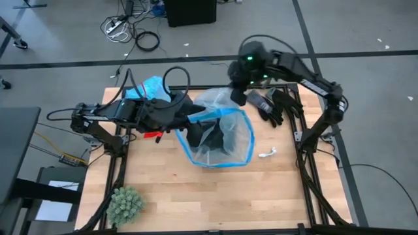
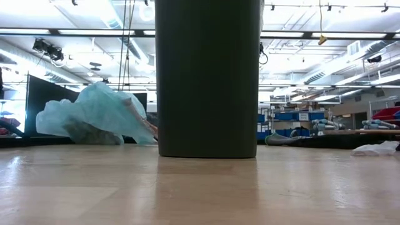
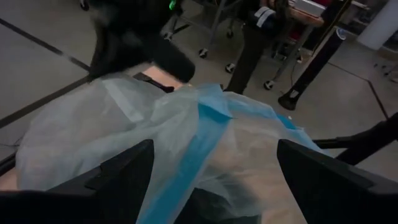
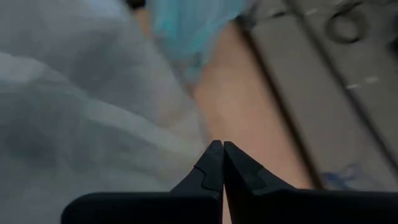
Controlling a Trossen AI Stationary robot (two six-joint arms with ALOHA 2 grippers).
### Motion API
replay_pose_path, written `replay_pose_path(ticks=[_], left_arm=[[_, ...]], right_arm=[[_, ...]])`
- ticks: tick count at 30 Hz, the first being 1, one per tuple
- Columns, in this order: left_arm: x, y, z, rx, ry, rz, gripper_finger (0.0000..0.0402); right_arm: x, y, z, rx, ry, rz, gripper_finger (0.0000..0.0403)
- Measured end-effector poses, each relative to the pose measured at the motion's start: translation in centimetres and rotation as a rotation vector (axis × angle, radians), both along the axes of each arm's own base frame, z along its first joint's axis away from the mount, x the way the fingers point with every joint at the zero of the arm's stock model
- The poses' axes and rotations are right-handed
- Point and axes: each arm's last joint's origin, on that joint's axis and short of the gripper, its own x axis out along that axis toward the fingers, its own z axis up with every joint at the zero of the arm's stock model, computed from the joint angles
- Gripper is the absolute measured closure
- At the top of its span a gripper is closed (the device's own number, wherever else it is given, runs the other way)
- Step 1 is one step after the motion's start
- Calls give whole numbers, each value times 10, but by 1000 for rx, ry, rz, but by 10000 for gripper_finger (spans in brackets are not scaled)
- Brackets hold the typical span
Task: Place trash/remove bag and relplace
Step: Insert a new trash bag into the bin
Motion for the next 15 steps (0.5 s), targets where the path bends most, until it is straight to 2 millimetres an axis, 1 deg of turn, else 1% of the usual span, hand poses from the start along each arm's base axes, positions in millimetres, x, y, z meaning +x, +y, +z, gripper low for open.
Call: replay_pose_path(ticks=[2, 5, 8, 13, 15], left_arm=[[-3, -2, 1, -3, -3, 13, 51], [-5, -4, 3, 15, -15, 49, 51], [-7, -6, 3, 30, -18, 77, 51], [-9, -5, 3, 39, -11, 92, 51], [-9, -5, 3, 49, -7, 105, 51]], right_arm=[[12, 0, -10, 63, 7, 72, 403], [25, 10, -17, 120, 8, 170, 403], [32, 22, -15, 111, -26, 221, 403], [36, 41, -5, 132, -114, 332, 403], [41, 47, -8, 146, -112, 360, 403]])
